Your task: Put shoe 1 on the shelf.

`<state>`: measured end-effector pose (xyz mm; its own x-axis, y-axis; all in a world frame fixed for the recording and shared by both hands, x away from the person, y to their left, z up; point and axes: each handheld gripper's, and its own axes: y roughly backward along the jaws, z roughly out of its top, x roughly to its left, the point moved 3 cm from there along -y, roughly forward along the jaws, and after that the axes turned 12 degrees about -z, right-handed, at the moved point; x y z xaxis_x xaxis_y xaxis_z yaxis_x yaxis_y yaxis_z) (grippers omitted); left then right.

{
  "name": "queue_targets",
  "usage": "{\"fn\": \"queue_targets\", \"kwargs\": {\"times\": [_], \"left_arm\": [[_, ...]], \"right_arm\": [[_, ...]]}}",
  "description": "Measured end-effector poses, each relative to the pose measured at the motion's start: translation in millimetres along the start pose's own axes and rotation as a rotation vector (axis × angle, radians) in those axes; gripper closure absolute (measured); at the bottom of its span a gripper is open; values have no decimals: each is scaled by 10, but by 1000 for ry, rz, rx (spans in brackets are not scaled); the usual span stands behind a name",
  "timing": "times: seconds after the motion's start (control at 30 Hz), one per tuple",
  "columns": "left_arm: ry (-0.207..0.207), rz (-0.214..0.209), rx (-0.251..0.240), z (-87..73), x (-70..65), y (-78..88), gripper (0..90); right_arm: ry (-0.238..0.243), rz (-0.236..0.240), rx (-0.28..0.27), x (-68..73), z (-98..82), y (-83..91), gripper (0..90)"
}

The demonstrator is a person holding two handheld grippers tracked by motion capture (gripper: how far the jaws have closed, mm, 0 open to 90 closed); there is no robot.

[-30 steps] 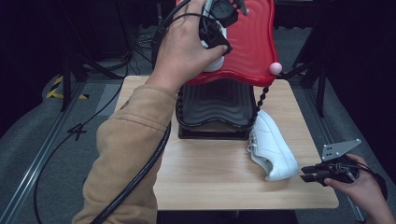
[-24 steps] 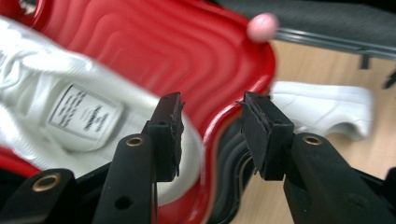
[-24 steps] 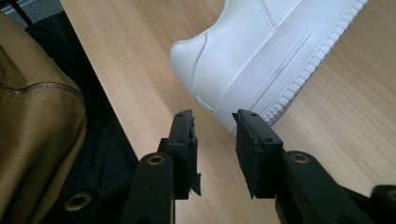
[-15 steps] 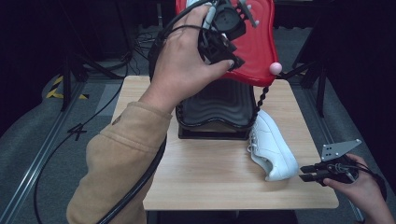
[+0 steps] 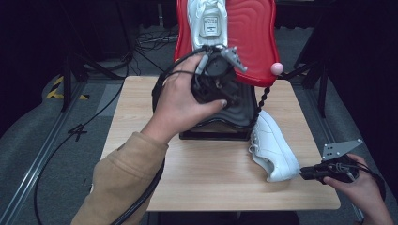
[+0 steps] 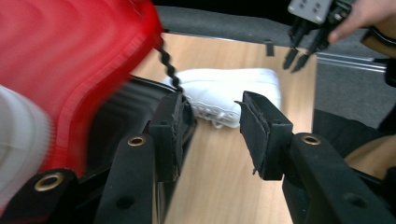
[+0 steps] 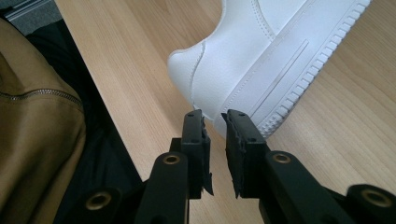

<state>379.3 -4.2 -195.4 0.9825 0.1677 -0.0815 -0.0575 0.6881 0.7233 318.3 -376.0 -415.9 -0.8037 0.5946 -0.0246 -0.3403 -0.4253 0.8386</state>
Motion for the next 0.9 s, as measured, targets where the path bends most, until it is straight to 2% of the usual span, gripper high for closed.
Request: {"fn": "queue_targets", "kwargs": {"times": [0.07, 0.17, 0.27, 0.37, 0.47, 0.5, 0.53, 0.6, 0.7, 0.8, 0.9], "left_arm": [[-4, -23, -13, -159, -50, -106, 598], [15, -48, -18, -381, -107, -273, 598], [42, -36, 46, -613, -165, -508, 598], [63, -64, 62, -795, -201, -679, 598], [75, -58, 92, -923, -208, -776, 597], [75, -58, 92, -923, -208, -776, 596], [79, -61, 120, -968, -216, -837, 588], [73, -53, 132, -993, -223, -881, 588], [71, -77, 132, -1045, -245, -974, 585], [90, -120, 120, -1173, -282, -1125, 580], [108, -136, 106, -1283, -286, -1196, 568]], "right_arm": [[-8, -1, -6, -1, 6, -6, 795], [-13, -2, -20, 9, 22, -20, 802], [-13, -6, -19, 15, 38, -46, 804], [-9, -7, -9, 24, 47, -86, 798], [-8, -8, -7, 27, 54, -107, 796], [-8, -8, -7, 27, 54, -107, 796], [-9, -8, -6, 26, 57, -119, 788], [-10, -10, -4, 24, 57, -122, 781], [-18, -23, -10, 17, 64, -135, 787], [-14, -27, -24, 14, 75, -127, 803], [-22, -32, -33, 1, 71, -122, 825]]}}
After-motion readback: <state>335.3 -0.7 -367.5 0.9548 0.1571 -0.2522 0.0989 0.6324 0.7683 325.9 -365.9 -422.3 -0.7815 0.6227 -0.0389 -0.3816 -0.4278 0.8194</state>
